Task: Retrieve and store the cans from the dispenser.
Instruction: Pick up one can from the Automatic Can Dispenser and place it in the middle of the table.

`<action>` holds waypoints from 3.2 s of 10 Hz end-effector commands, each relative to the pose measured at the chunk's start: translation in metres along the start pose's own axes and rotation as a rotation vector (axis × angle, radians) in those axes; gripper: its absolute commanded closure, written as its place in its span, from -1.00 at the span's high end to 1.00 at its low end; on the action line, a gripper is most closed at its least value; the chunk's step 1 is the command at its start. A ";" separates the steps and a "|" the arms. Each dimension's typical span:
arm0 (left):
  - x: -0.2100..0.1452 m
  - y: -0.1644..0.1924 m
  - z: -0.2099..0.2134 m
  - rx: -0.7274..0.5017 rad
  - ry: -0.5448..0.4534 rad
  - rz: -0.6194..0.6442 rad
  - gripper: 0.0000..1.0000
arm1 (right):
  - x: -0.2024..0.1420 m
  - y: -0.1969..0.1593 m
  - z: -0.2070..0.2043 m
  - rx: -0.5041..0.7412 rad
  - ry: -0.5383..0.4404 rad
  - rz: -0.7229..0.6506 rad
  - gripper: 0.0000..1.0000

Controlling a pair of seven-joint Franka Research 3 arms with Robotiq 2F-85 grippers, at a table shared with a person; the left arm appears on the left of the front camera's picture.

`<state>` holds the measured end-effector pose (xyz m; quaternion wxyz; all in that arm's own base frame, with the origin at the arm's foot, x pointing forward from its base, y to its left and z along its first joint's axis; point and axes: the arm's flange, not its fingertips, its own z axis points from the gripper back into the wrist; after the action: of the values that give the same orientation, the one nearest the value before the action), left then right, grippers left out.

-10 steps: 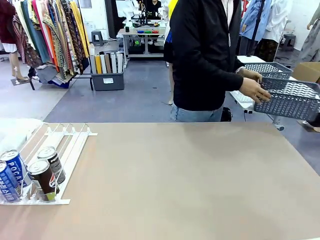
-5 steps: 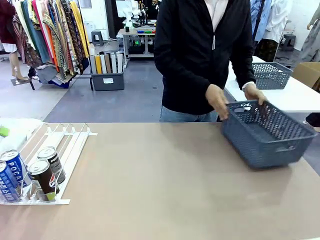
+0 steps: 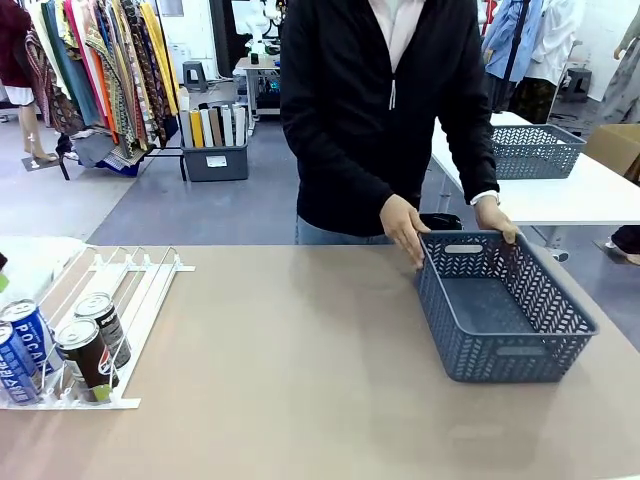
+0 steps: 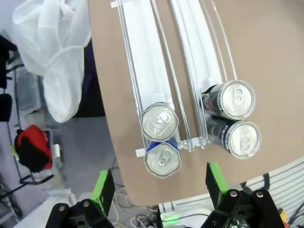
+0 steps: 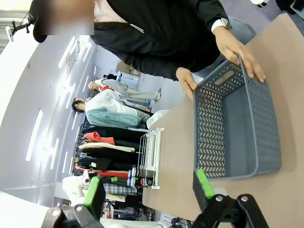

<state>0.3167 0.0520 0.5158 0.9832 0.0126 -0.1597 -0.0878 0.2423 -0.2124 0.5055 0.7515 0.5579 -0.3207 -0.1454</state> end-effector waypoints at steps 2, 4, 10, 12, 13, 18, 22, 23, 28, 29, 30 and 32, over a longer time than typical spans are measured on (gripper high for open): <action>0.000 0.000 0.000 0.000 0.000 0.000 1.00 | 0.003 0.002 -0.001 0.027 -0.017 0.018 1.00; 0.001 0.001 -0.023 -0.003 0.112 -0.041 1.00 | 0.003 0.002 -0.001 0.027 -0.017 0.018 1.00; -0.005 0.008 -0.062 -0.143 0.273 0.028 1.00 | 0.003 0.002 -0.001 0.027 -0.017 0.018 1.00; -0.002 0.005 -0.077 -0.133 0.290 0.056 1.00 | 0.003 0.002 -0.001 0.027 -0.017 0.018 1.00; 0.003 0.005 -0.087 -0.116 0.313 0.071 1.00 | 0.003 0.002 -0.001 0.027 -0.017 0.018 1.00; 0.009 0.010 -0.114 -0.055 0.350 0.148 1.00 | 0.003 0.002 -0.001 0.027 -0.017 0.018 1.00; 0.008 0.011 -0.117 -0.047 0.354 0.145 1.00 | 0.003 0.002 -0.001 0.027 -0.017 0.018 1.00; 0.008 0.011 -0.117 -0.042 0.345 0.147 0.80 | 0.003 0.002 -0.001 0.027 -0.017 0.018 1.00; 0.007 0.011 -0.118 -0.036 0.353 0.136 -1.00 | 0.003 0.002 -0.001 0.027 -0.017 0.018 1.00; 0.007 0.010 -0.118 -0.035 0.354 0.134 -1.00 | 0.003 0.002 -0.001 0.027 -0.017 0.018 1.00; 0.007 0.010 -0.118 -0.036 0.350 0.133 -1.00 | 0.003 0.002 -0.001 0.027 -0.017 0.018 1.00; 0.005 0.009 -0.108 -0.042 0.330 0.124 -1.00 | 0.003 0.002 -0.001 0.027 -0.017 0.018 1.00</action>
<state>0.3609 0.0604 0.4081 0.9994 -0.0142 0.0162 -0.0280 0.2421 -0.2123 0.5055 0.7514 0.5583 -0.3202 -0.1453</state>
